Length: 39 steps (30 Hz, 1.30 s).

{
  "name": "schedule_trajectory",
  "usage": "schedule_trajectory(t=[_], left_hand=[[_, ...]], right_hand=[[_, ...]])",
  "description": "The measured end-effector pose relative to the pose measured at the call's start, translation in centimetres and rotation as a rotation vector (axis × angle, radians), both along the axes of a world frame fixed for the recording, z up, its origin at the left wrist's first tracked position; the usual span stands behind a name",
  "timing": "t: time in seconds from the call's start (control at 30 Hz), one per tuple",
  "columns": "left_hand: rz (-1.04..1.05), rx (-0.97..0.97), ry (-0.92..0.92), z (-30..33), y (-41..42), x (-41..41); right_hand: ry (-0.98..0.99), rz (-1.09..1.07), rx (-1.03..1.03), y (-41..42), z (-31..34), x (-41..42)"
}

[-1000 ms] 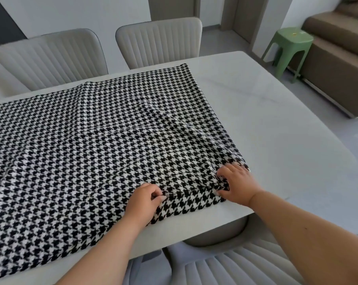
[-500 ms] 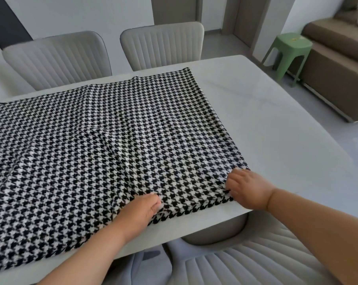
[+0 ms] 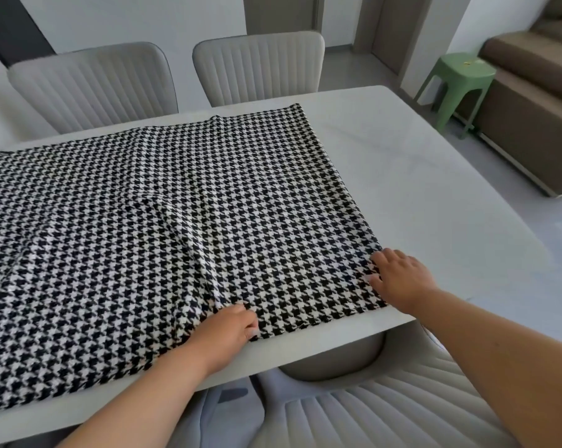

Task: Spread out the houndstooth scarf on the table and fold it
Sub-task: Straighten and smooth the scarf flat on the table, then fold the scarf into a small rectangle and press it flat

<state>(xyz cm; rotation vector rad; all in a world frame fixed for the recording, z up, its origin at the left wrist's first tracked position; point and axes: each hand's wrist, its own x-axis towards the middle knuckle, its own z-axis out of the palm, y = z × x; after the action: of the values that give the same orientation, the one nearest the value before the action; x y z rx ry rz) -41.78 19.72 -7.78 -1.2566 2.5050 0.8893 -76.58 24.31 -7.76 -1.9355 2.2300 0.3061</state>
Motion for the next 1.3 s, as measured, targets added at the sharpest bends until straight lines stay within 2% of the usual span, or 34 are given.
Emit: schedule_trajectory(t=[0.1,0.2,0.3,0.43,0.57,0.7,0.8,0.93,1.07,1.2,1.3], left_hand=[[0.005,0.021,0.029,0.2,0.1,-0.5],[0.032,0.059,0.068,0.8,0.3,-0.6],[0.100,-0.014,0.111,2.0,0.4,0.0],[0.287,-0.196,0.109,3.0,0.0,2.9],[0.423,-0.207,-0.078,2.6,0.0,7.9],[0.388,-0.130,-0.207,1.3,0.2,12.9],[0.369,-0.155,-0.209,0.9,0.3,15.0],[0.321,-0.130,-0.119,0.8,-0.2,16.4],[0.304,-0.040,-0.012,1.5,-0.5,19.1],[0.143,0.061,-0.109,2.0,-0.2,23.0],[0.163,0.047,-0.107,2.4,-0.2,25.5]], right_hand=[[0.043,0.053,0.072,0.1,0.3,0.8],[0.162,-0.049,0.104,-0.7,1.0,0.5],[0.200,-0.067,0.066,-2.7,2.5,2.1],[0.009,0.135,-0.043,-4.2,2.6,7.1],[-0.120,0.237,-0.029,-5.5,2.6,12.4],[-0.245,0.325,0.009,-6.2,3.3,17.9],[-0.336,0.372,0.016,-6.3,3.8,22.0],[-0.435,0.238,0.096,-6.4,3.2,26.1],[-0.355,0.095,0.142,-6.5,2.8,27.4],[-0.273,0.025,0.175,-6.9,3.5,28.9],[-0.183,-0.023,0.193,-7.4,3.7,30.8]])
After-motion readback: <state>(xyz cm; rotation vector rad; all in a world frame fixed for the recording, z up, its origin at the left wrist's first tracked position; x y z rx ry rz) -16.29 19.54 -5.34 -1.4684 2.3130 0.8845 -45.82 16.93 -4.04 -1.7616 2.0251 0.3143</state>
